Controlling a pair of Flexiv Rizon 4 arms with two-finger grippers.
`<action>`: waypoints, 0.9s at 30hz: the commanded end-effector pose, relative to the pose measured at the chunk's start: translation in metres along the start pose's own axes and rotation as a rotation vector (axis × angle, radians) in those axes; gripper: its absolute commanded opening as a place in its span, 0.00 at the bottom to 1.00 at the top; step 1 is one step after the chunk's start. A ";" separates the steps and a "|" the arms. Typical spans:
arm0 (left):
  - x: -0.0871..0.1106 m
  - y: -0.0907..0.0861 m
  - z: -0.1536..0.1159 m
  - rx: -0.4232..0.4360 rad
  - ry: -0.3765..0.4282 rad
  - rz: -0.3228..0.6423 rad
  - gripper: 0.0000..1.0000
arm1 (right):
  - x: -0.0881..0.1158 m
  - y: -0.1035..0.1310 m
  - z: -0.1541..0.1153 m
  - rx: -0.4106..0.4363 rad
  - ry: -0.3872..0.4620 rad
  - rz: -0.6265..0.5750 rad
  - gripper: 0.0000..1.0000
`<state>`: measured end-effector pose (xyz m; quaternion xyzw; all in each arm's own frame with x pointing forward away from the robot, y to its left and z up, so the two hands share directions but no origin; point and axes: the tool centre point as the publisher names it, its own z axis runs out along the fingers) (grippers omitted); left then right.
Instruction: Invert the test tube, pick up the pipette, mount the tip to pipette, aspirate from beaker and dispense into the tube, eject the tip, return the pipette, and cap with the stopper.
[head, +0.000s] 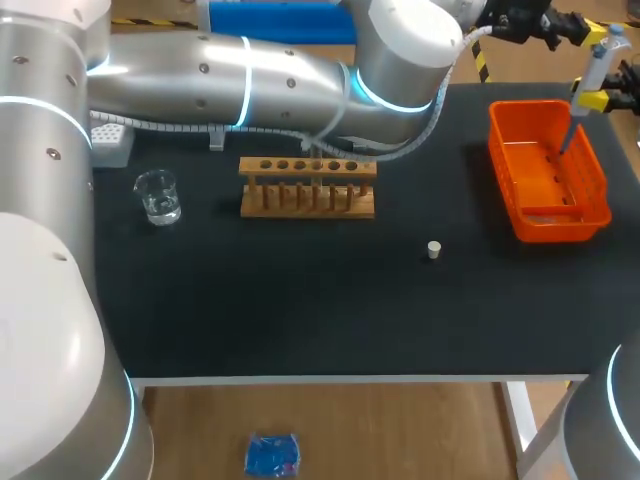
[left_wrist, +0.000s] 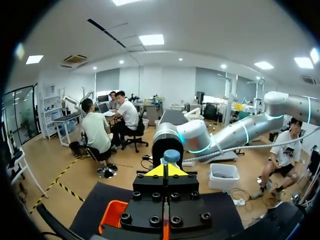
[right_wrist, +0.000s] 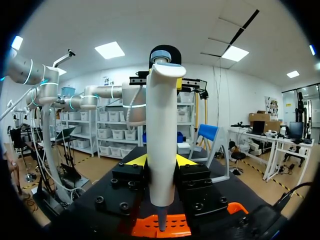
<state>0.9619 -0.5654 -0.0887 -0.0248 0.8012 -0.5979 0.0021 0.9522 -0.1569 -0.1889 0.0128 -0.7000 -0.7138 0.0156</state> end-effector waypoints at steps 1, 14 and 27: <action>0.002 -0.005 -0.006 0.007 -0.009 0.008 0.00 | -0.001 0.002 -0.001 0.004 0.004 0.001 0.00; 0.008 -0.022 -0.031 -0.008 -0.042 0.024 1.00 | -0.001 0.002 -0.001 0.004 0.004 0.001 0.00; 0.044 -0.017 -0.098 -0.001 -0.121 0.023 1.00 | -0.001 0.002 -0.001 0.004 0.004 0.001 0.00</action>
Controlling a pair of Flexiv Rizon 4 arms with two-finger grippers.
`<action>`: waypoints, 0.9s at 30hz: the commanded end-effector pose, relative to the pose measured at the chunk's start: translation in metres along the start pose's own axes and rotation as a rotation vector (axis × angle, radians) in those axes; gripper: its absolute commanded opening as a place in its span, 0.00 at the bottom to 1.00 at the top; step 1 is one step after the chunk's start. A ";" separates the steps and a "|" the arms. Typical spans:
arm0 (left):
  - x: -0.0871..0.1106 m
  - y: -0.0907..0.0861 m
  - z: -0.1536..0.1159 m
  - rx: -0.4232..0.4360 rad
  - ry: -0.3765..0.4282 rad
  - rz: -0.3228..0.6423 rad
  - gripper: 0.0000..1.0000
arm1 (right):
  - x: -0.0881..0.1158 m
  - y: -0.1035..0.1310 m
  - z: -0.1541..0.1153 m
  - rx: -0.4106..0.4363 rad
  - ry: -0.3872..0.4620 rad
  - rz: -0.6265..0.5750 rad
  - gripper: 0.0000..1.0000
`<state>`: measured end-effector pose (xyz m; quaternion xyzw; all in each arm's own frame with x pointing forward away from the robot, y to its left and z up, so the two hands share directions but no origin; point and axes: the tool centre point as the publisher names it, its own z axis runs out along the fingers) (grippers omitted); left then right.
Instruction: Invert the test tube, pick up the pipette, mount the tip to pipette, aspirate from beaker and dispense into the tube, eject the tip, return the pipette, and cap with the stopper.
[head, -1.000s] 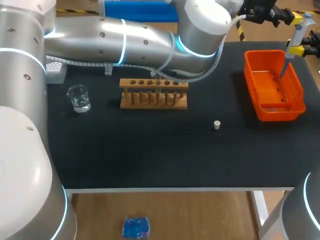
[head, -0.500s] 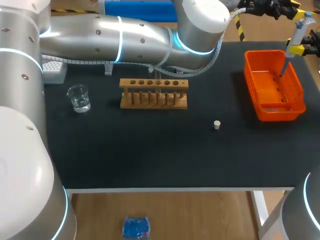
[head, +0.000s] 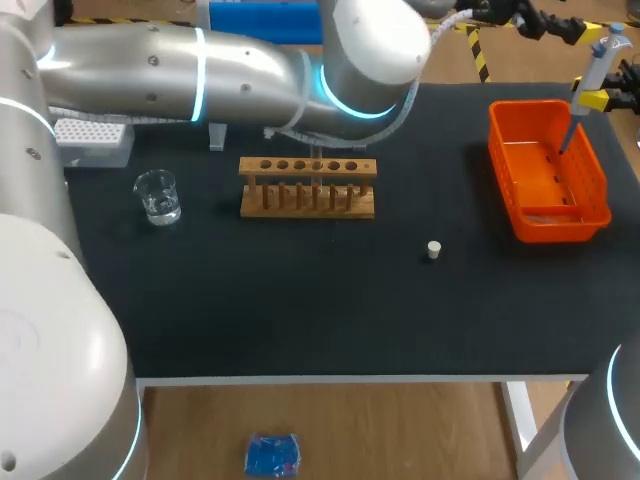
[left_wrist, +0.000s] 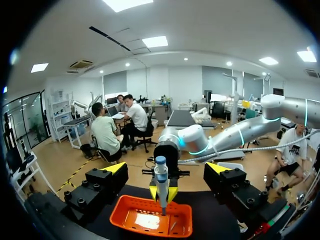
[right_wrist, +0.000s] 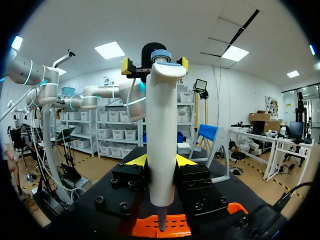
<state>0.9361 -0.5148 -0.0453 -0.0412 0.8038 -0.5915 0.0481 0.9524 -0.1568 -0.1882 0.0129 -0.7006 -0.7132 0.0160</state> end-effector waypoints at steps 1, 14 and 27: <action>0.019 0.011 -0.043 0.009 -0.034 -0.009 1.00 | -0.001 0.001 -0.001 0.002 0.004 0.000 0.00; 0.051 0.054 -0.094 0.026 -0.117 -0.089 1.00 | -0.001 0.001 -0.001 0.002 0.004 0.000 0.00; 0.056 0.058 -0.087 0.051 0.064 -0.119 1.00 | -0.001 0.001 -0.001 0.002 0.004 0.000 0.00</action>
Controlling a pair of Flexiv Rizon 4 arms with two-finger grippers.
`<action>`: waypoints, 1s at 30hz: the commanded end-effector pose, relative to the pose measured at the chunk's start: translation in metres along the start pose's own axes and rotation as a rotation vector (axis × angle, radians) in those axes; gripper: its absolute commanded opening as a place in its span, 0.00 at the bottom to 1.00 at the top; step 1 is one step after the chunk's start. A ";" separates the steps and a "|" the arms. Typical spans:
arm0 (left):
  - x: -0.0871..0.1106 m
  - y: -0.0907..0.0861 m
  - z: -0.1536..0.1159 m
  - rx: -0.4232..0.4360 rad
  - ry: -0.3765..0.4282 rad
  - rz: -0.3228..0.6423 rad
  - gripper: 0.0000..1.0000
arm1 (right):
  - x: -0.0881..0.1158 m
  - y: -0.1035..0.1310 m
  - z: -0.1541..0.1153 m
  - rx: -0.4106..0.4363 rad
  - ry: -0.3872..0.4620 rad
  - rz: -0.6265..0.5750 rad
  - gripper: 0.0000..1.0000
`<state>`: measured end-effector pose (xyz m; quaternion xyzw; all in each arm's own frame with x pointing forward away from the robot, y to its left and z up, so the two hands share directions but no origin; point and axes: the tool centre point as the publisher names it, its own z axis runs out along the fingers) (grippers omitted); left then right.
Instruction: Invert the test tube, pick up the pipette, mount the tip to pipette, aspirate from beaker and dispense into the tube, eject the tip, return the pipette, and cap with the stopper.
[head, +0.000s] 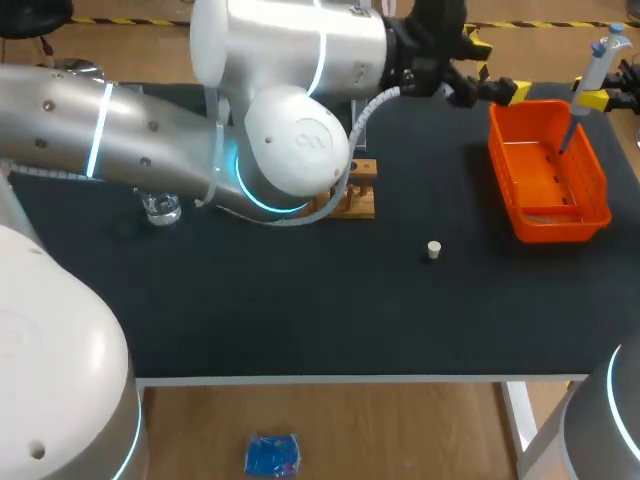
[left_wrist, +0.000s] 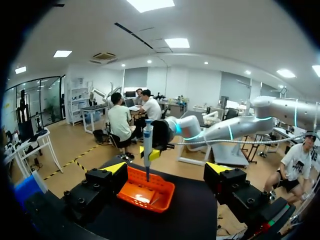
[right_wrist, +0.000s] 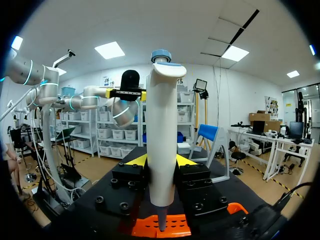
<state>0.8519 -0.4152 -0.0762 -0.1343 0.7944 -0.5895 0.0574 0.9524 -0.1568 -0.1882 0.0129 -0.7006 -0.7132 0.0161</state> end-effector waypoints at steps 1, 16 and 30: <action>-0.015 -0.005 0.014 0.031 0.249 0.022 1.00 | -0.001 0.001 -0.001 0.002 0.003 0.000 0.00; -0.021 -0.015 0.031 0.009 0.598 0.054 1.00 | -0.001 0.001 -0.001 0.002 0.003 0.000 0.00; 0.004 0.018 0.001 0.041 0.314 0.004 1.00 | -0.001 0.001 -0.001 0.002 0.003 0.000 0.00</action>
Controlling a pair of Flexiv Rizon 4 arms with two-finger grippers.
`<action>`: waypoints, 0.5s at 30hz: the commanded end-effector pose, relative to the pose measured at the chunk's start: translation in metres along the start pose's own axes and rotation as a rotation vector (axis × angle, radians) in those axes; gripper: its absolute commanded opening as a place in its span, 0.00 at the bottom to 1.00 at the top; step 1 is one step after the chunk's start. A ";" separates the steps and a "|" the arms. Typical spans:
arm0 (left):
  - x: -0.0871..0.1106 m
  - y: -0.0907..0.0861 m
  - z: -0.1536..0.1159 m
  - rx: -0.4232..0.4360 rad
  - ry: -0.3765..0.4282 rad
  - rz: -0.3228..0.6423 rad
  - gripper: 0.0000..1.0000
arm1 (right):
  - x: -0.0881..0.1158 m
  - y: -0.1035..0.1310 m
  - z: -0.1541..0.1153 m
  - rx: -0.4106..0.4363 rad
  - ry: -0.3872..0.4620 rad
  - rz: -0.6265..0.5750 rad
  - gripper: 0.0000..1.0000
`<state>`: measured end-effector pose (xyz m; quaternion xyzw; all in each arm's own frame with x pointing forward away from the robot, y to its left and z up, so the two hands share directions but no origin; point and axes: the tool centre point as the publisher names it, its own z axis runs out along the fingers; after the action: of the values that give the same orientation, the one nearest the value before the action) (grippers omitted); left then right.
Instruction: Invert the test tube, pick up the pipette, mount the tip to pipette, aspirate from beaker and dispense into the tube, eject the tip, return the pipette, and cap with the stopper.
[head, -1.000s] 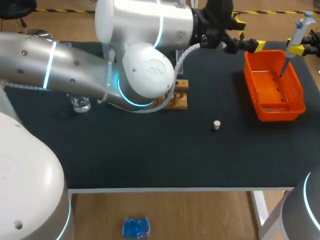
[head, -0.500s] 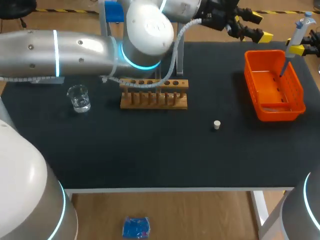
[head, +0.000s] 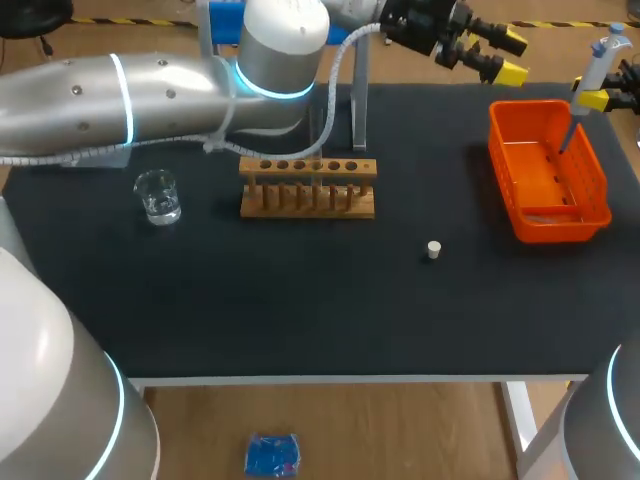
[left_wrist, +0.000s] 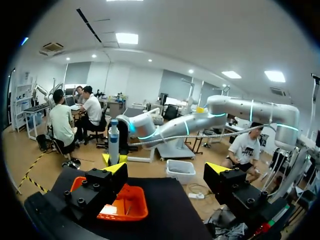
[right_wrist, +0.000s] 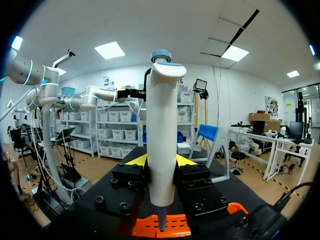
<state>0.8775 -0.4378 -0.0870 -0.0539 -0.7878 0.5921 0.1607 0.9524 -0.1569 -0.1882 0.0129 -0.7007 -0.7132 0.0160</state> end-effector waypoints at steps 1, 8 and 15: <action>0.045 0.019 -0.013 0.073 -0.295 -0.013 1.00 | -0.001 0.001 -0.001 0.002 0.004 0.000 0.00; 0.086 0.035 -0.023 0.069 -0.408 0.015 1.00 | -0.001 0.001 -0.001 0.002 0.004 0.000 0.00; 0.096 0.052 -0.037 0.058 -0.368 0.015 1.00 | -0.001 0.001 -0.001 0.002 0.004 0.000 0.00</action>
<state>0.8139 -0.3787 -0.1084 0.0158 -0.7943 0.6042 0.0607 0.9524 -0.1569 -0.1882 0.0129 -0.7007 -0.7132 0.0160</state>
